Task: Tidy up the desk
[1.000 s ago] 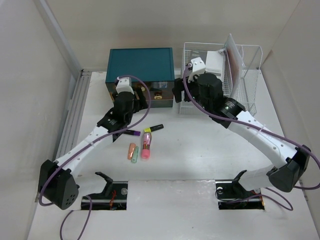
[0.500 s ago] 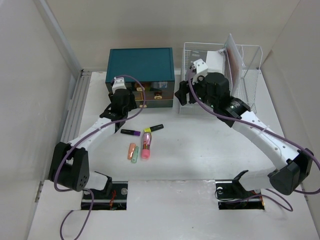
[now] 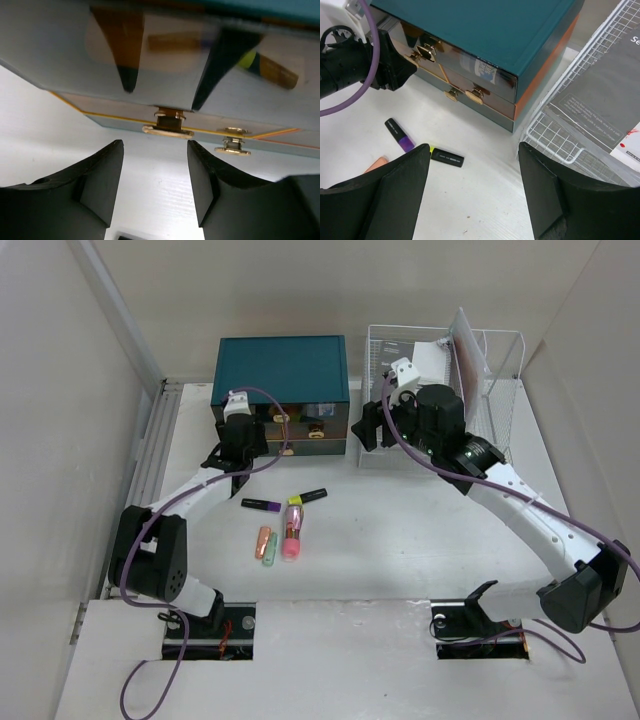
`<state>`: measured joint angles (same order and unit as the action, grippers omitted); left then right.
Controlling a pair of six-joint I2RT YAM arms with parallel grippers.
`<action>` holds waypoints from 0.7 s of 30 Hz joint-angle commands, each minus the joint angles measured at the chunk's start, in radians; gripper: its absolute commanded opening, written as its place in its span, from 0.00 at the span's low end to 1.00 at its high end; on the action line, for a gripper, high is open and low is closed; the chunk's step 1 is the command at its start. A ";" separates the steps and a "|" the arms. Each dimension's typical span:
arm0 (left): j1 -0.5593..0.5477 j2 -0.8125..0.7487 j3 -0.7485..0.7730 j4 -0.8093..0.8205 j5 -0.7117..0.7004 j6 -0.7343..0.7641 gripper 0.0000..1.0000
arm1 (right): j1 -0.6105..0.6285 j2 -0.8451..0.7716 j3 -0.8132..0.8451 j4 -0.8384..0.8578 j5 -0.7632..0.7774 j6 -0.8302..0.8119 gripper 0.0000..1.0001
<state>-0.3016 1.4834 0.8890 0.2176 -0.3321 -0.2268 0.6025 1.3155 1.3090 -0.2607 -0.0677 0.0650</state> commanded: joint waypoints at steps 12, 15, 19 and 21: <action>0.030 0.014 0.027 0.138 0.041 0.047 0.52 | -0.006 -0.013 -0.001 0.055 -0.023 0.007 0.76; 0.030 0.023 0.027 0.138 0.050 0.047 0.53 | -0.006 -0.013 -0.001 0.055 -0.023 0.007 0.76; 0.030 0.034 0.036 0.138 0.050 0.047 0.55 | -0.006 -0.013 -0.001 0.055 -0.023 0.007 0.76; 0.030 0.044 0.036 0.138 0.062 0.047 0.55 | -0.006 -0.013 -0.001 0.055 -0.023 0.007 0.76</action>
<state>-0.2794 1.5276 0.8906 0.3050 -0.2825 -0.1837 0.6022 1.3155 1.3090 -0.2607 -0.0792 0.0673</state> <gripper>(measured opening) 0.544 0.763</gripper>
